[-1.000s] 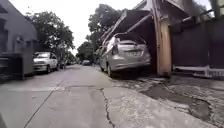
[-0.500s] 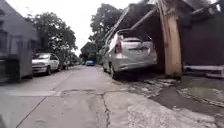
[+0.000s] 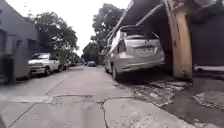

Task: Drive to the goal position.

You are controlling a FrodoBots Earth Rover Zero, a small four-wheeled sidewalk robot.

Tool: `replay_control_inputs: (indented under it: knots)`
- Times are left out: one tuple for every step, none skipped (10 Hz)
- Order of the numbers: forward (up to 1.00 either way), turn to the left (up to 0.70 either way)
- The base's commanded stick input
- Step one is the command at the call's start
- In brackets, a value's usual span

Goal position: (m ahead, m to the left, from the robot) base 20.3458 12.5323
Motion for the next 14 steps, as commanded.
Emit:
replay_control_inputs:
  knots:
    - [0.70, 0.00]
    - [0.70, 0.00]
    - [0.70, 0.00]
    - [0.70, 0.00]
    - [0.70, 0.00]
    - [0.70, 0.00]
    - [0.70, 0.00]
    - [0.70, 0.00]
    - [0.70, 0.00]
    - [0.70, 0.00]
    - [0.70, 0.00]
    - [0.70, 0.00]
    - [0.70, 0.00]
    - [0.70, 0.00]
